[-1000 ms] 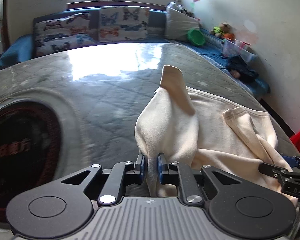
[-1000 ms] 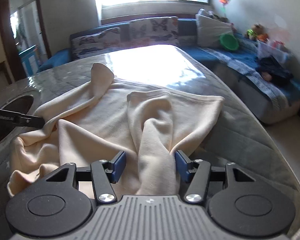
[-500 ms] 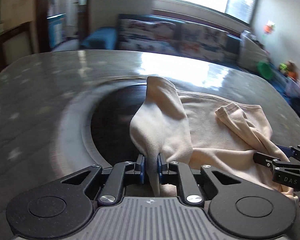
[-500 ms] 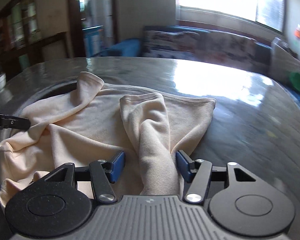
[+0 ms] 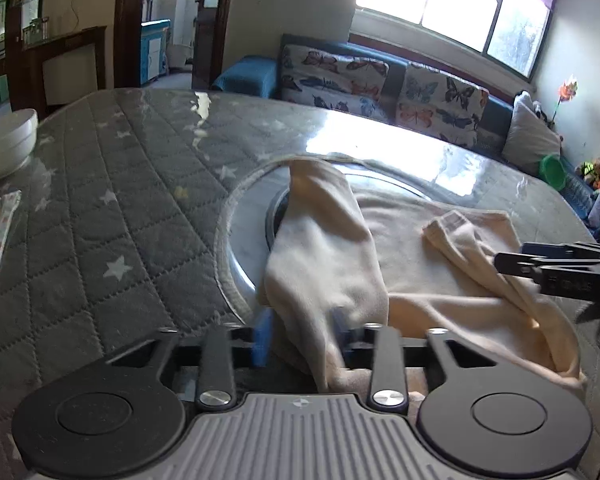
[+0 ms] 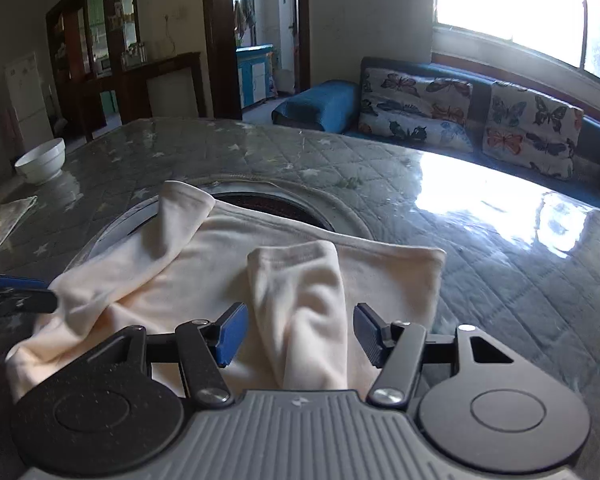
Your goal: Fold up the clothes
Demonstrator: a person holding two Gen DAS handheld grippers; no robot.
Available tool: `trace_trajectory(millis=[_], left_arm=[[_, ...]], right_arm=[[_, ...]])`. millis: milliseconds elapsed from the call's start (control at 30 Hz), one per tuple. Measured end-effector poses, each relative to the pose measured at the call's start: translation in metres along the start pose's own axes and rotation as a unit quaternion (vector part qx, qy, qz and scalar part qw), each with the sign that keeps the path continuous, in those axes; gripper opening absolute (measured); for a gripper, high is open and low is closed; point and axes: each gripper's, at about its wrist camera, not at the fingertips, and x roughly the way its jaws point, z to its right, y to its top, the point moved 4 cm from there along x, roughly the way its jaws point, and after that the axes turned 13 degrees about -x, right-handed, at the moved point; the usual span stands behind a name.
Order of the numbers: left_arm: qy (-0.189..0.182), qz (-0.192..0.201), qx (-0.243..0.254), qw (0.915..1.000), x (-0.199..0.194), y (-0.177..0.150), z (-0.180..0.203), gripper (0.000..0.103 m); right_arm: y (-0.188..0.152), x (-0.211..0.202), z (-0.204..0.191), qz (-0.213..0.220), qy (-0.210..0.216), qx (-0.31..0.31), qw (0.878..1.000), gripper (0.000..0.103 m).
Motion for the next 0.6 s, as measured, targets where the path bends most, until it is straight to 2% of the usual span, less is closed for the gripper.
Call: trace_trajectory(millis=[167, 233, 267, 333, 400, 600], left_arm=[[-0.017, 0.013, 0.014, 0.9997, 0.004, 0.034, -0.015, 0.05], [-0.032, 0.013, 0.023, 0.9991, 0.008, 0.046, -0.018, 0.051], [-0.038, 0.012, 0.028, 0.9988, 0.008, 0.046, -0.011, 0.051], [-0.051, 0.006, 0.04, 0.9979, 0.017, 0.051, -0.009, 0.051], [-0.064, -0.002, 0.054, 0.9965, 0.029, 0.057, -0.011, 0.051], [-0.09, -0.028, 0.092, 0.9913, 0.052, 0.055, -0.008, 0.051]], right_arm=[[0.005, 0.03, 0.01, -0.019, 0.007, 0.024, 0.999, 0.058], [0.003, 0.037, 0.01, -0.024, 0.01, 0.028, 0.999, 0.05], [0.002, 0.041, 0.01, -0.027, 0.011, 0.03, 0.999, 0.045], [0.003, 0.04, 0.007, -0.024, 0.009, 0.026, 0.999, 0.016], [0.003, 0.033, 0.009, -0.016, 0.002, 0.027, 1.0, 0.008], [0.001, -0.013, 0.026, 0.029, -0.047, 0.025, 0.998, 0.007]])
